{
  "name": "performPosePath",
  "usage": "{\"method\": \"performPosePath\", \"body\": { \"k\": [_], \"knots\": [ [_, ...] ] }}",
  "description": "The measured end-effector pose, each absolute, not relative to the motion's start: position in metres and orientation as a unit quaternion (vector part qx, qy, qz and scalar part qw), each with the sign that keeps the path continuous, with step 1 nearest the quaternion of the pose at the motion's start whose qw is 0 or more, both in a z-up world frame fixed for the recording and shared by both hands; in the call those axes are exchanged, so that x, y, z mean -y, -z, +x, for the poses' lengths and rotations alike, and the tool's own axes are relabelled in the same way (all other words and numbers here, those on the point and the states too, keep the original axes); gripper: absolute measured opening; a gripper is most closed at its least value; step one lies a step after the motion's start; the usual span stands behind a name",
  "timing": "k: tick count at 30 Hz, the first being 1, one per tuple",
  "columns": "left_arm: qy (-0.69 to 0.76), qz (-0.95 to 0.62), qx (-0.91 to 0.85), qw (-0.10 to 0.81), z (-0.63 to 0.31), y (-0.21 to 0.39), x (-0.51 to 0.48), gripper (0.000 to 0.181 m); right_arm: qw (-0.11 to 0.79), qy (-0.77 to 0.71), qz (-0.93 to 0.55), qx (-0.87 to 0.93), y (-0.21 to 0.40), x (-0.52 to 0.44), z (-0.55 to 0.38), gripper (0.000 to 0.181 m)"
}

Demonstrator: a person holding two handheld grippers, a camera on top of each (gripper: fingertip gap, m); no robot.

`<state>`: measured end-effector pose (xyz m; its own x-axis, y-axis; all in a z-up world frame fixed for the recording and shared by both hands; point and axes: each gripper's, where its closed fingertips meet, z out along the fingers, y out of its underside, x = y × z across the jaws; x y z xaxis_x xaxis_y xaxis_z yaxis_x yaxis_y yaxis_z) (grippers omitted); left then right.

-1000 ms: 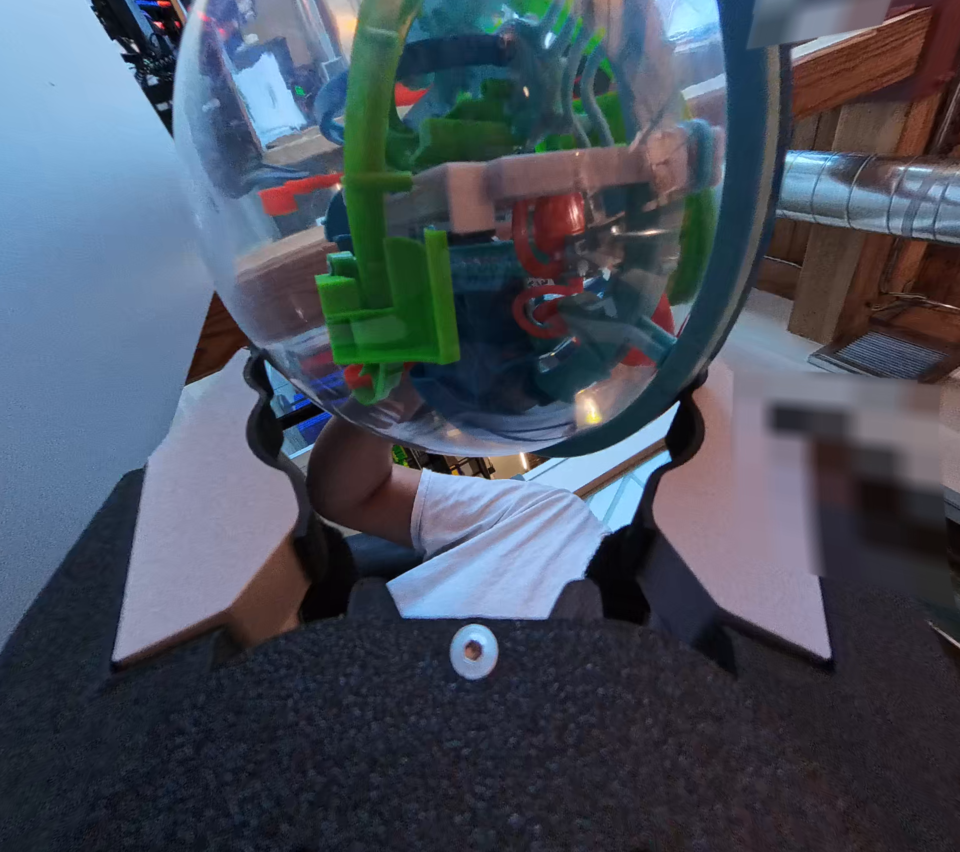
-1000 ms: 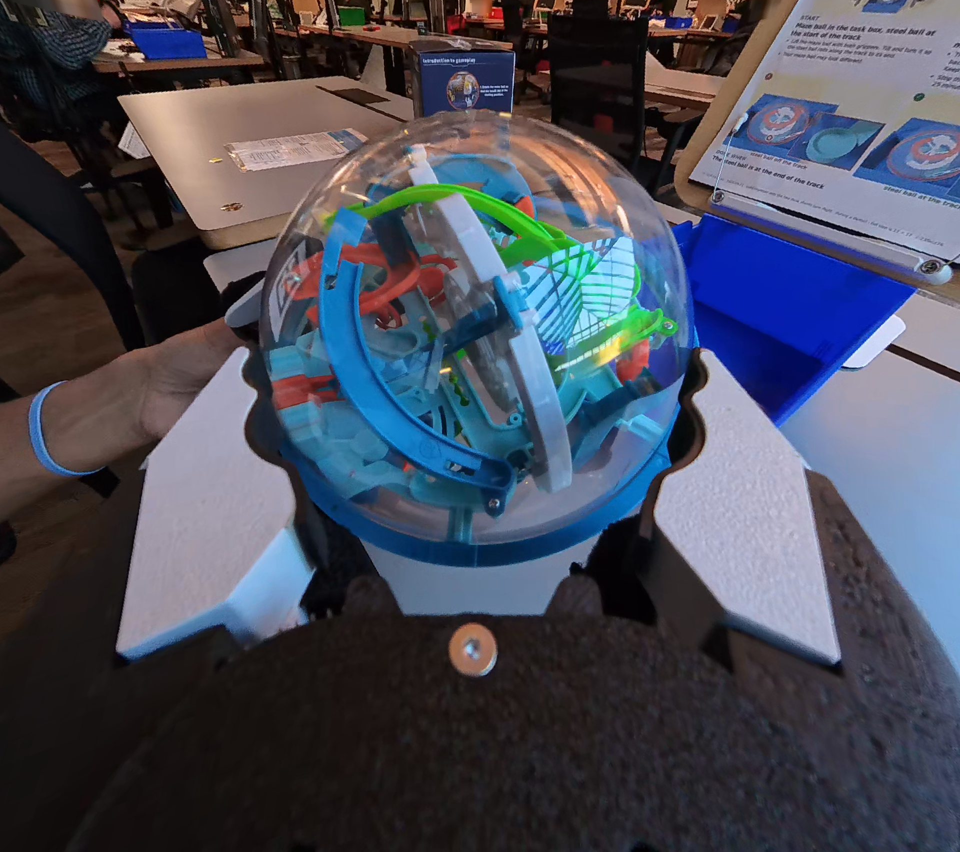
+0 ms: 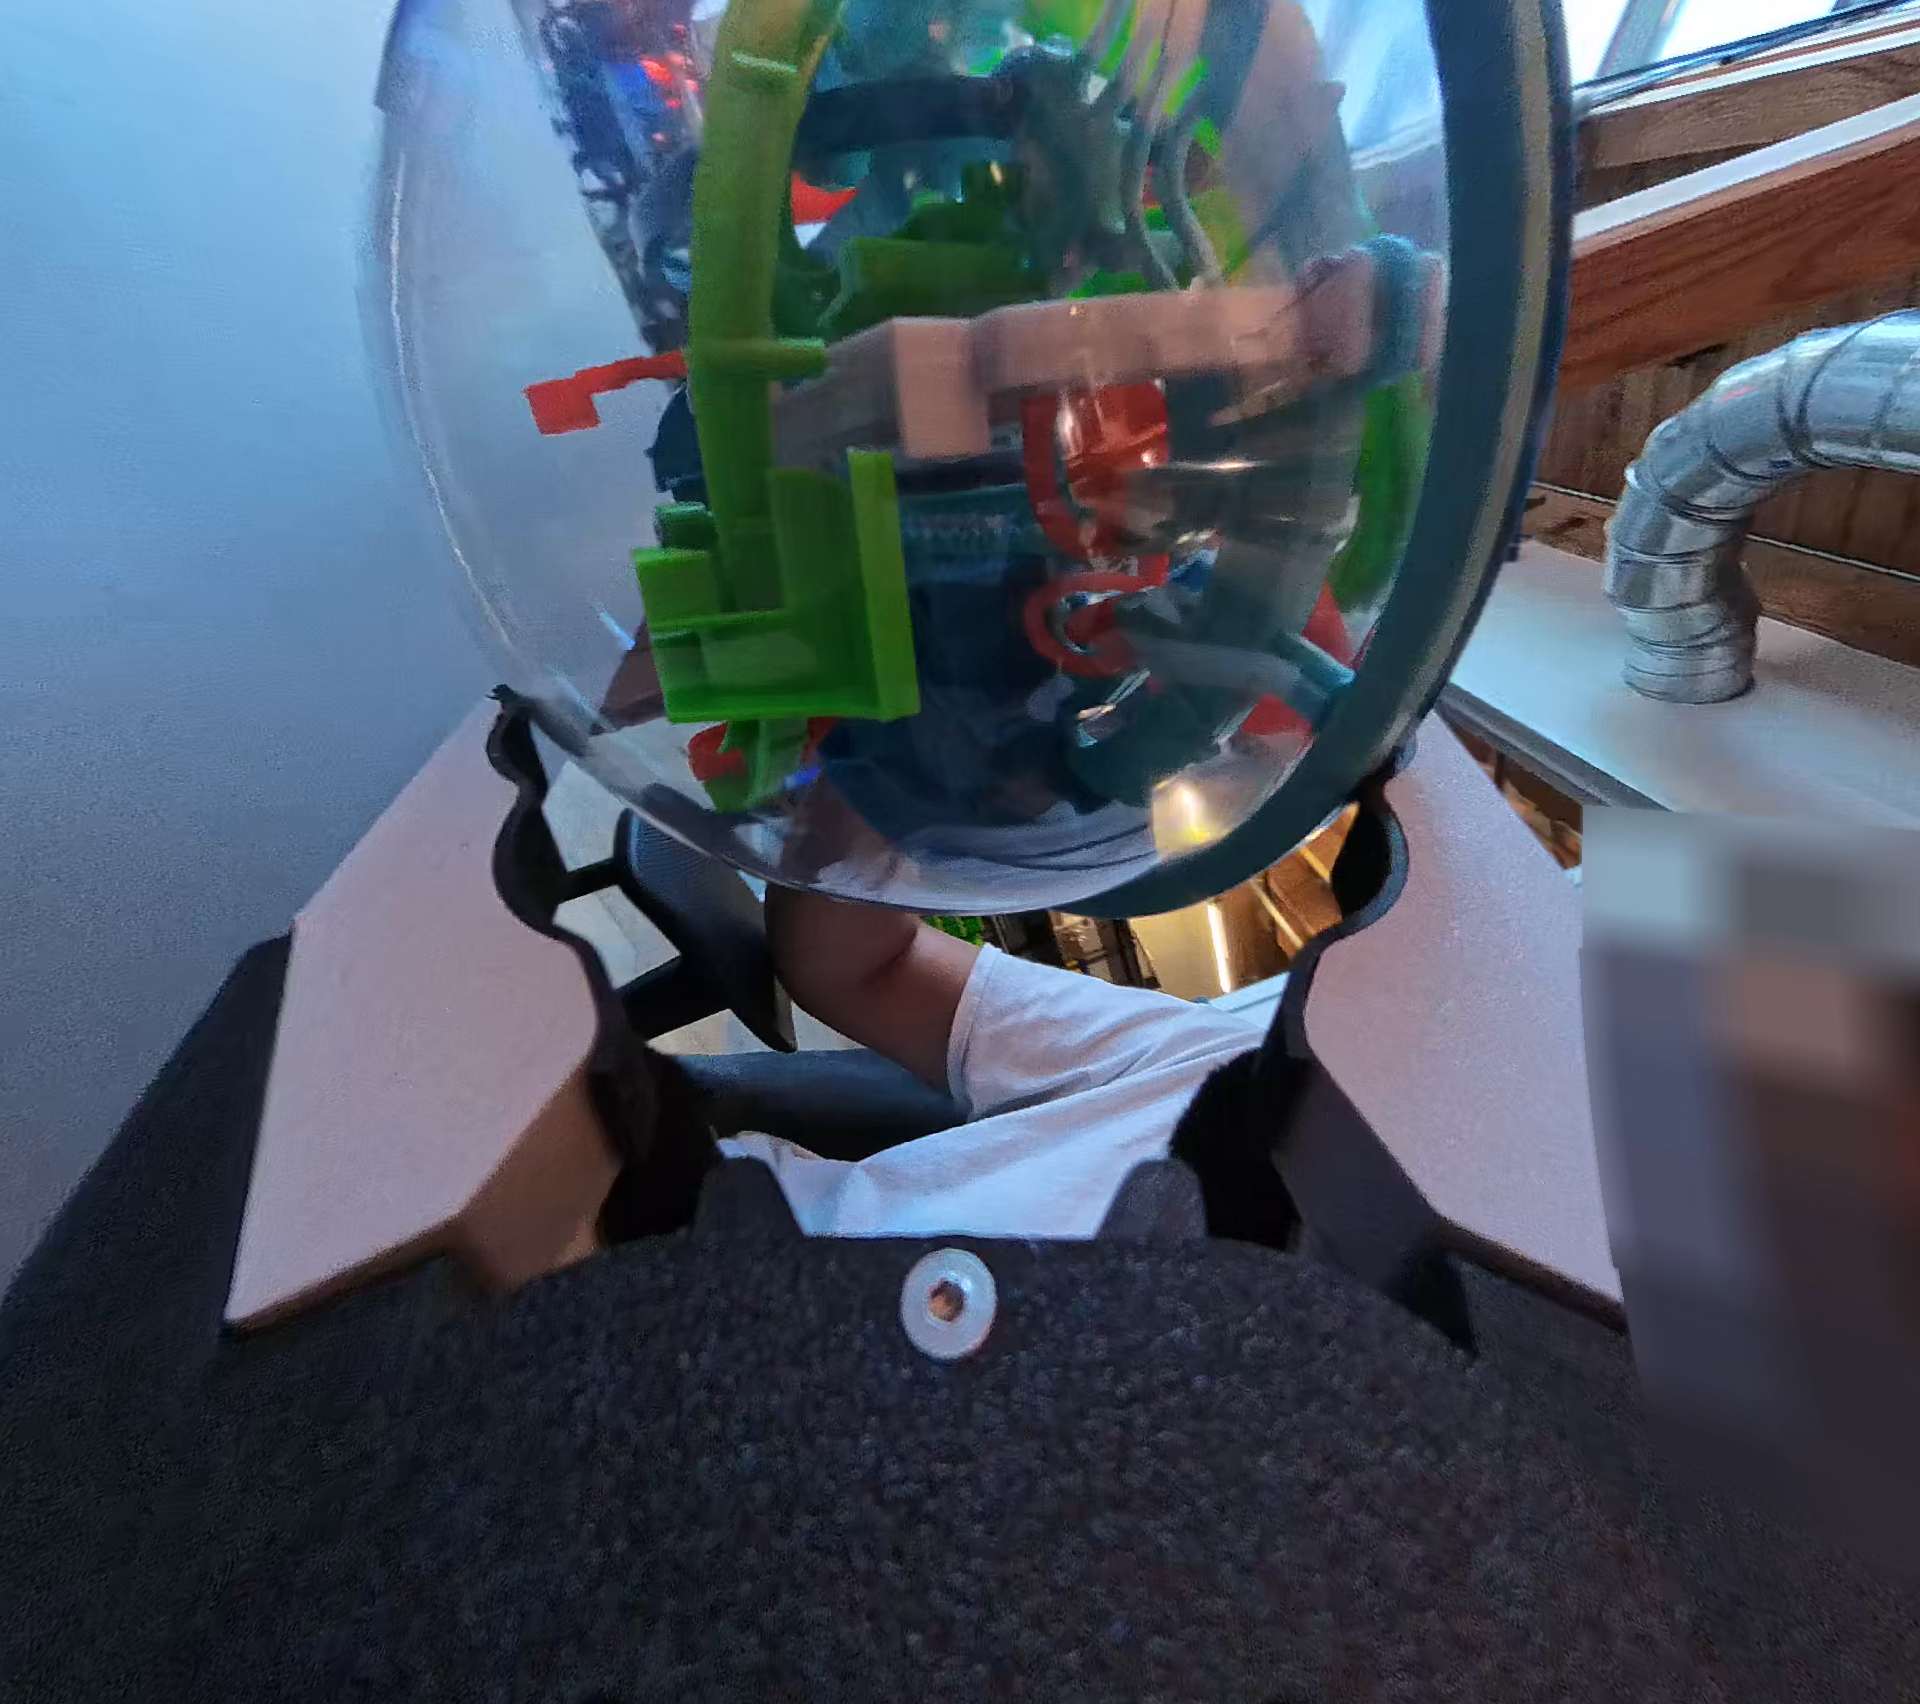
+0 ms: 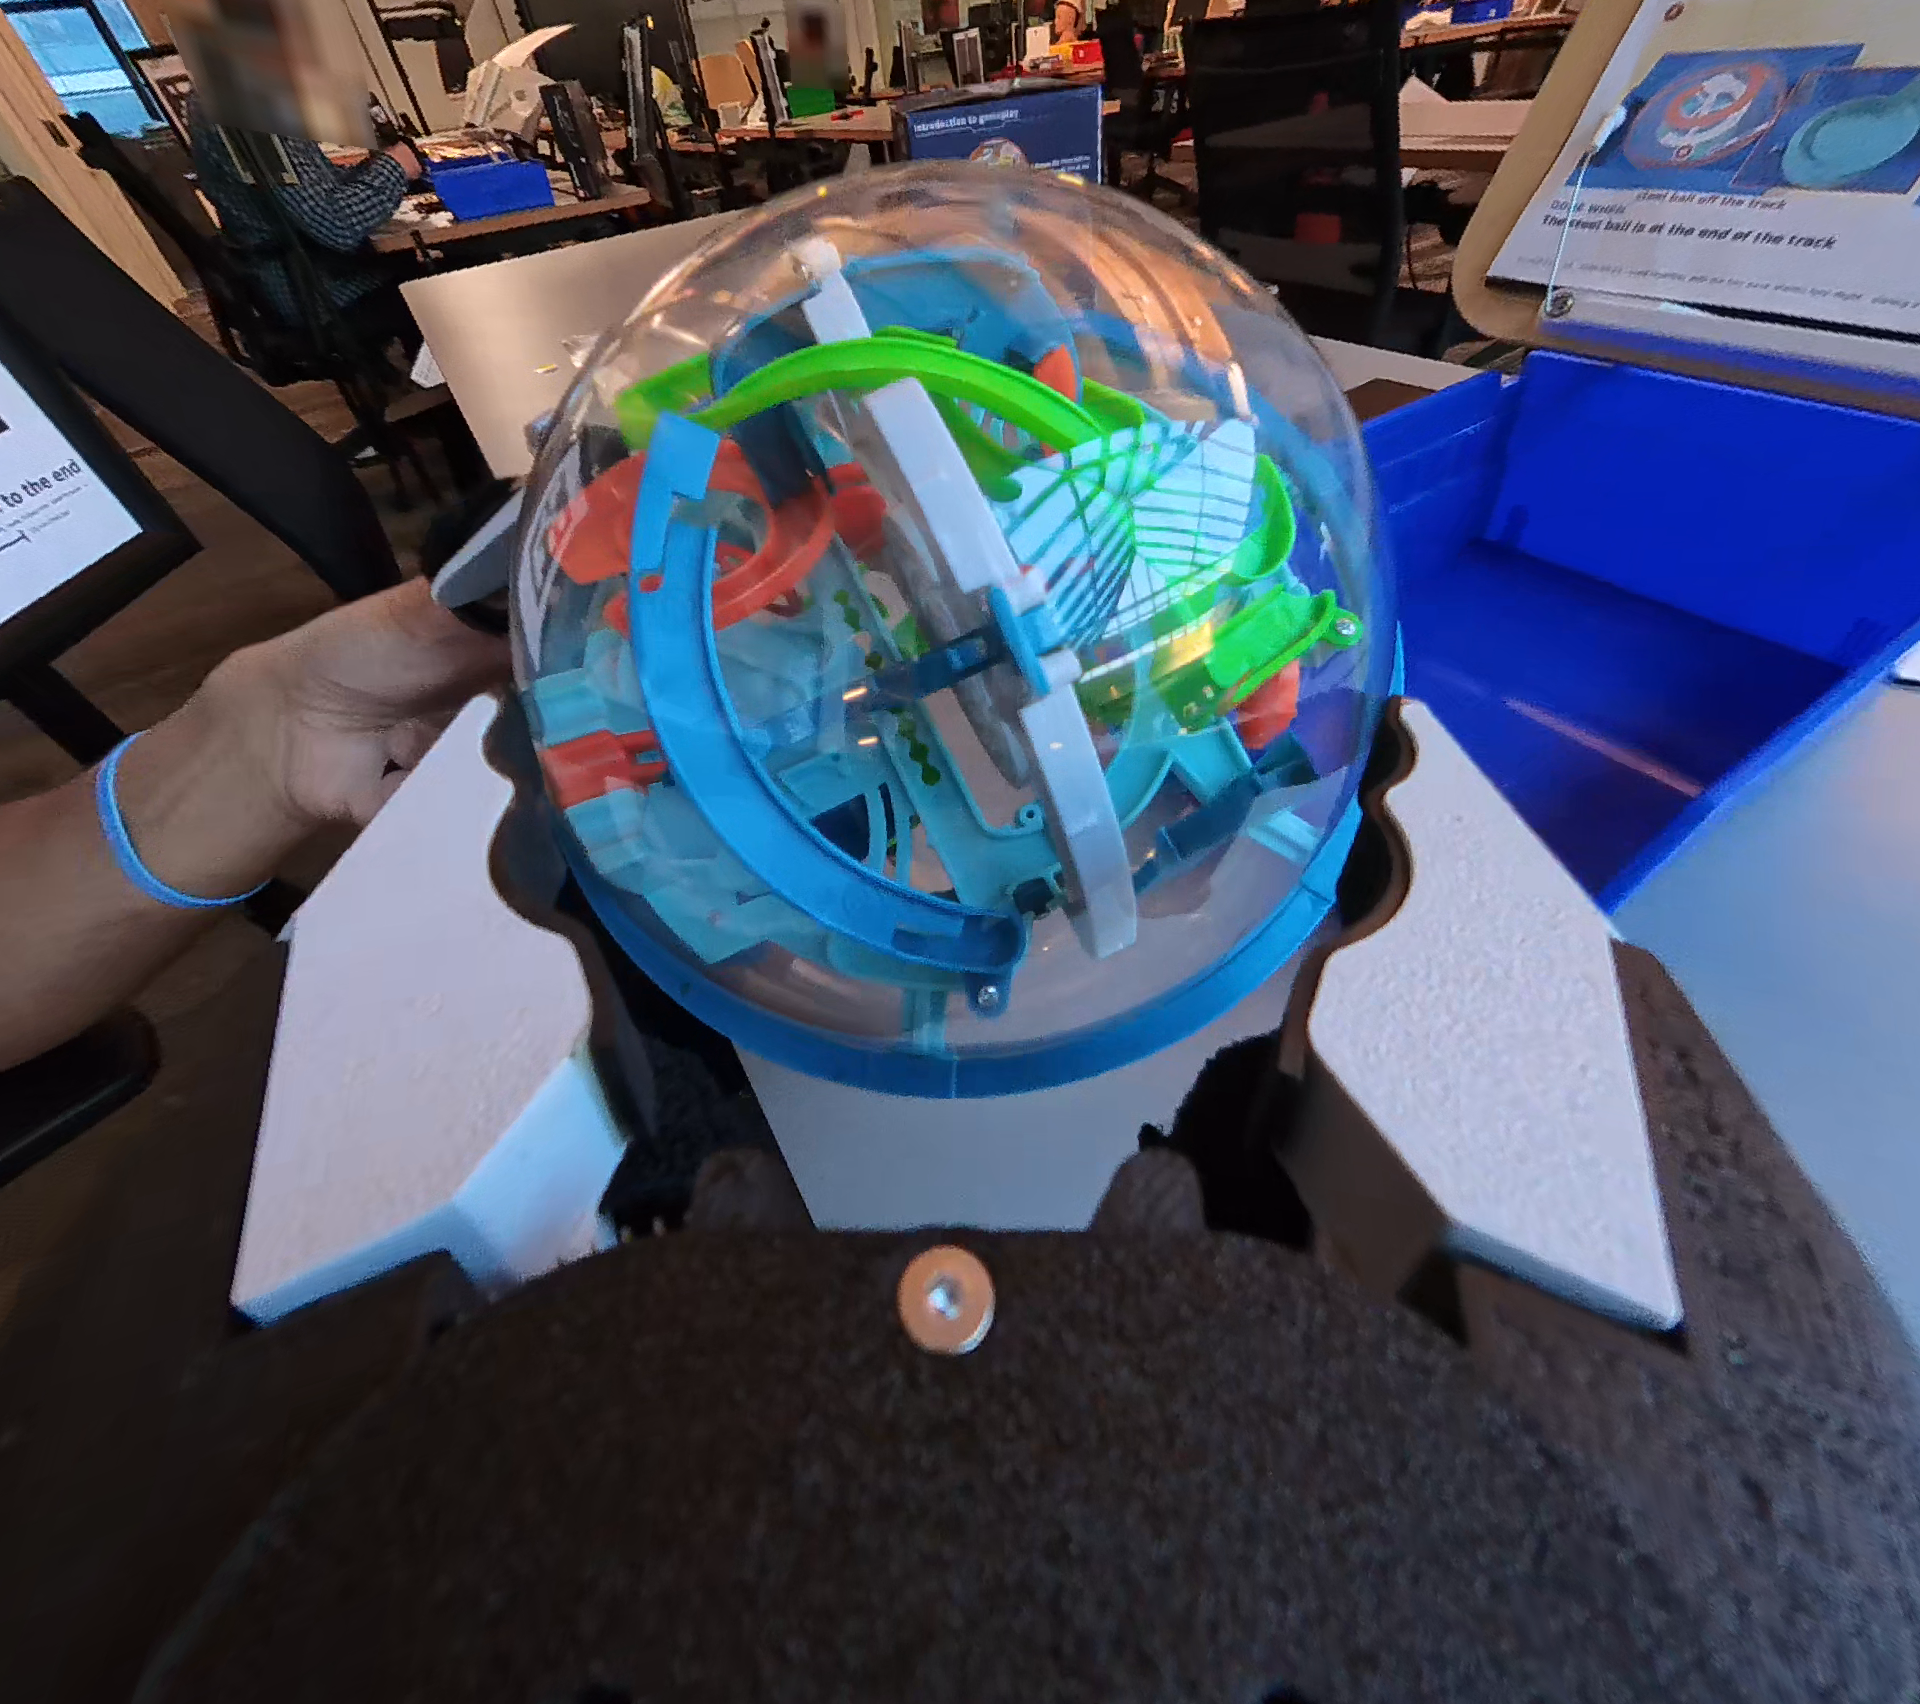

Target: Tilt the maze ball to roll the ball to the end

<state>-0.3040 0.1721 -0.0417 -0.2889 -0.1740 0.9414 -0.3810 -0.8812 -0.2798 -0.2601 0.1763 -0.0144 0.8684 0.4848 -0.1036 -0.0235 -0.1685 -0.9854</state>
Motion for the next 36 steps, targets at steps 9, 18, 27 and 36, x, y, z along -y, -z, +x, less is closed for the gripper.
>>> {"method": "performPosePath", "body": {
  "k": [9, 18, 27, 36],
  "knots": [
    [-0.748, 0.618, 0.228, 0.078, -0.302, 0.054, -0.17, 0.149, 0.593, -0.23, -0.758, 0.144, 0.031, -0.176, -0.256, 0.151],
    [-0.666, 0.681, 0.3, 0.051, -0.292, 0.092, -0.149, 0.143, 0.562, -0.338, -0.745, 0.121, 0.072, -0.173, -0.233, 0.151],
    [-0.66, 0.672, 0.328, 0.072, -0.287, 0.101, -0.134, 0.132, 0.511, -0.431, -0.741, 0.063, 0.088, -0.177, -0.21, 0.151],
    [-0.591, 0.668, 0.434, -0.125, -0.337, 0.058, -0.205, 0.141, 0.463, -0.377, -0.795, 0.111, 0.079, -0.196, -0.229, 0.151]
  ]
}}
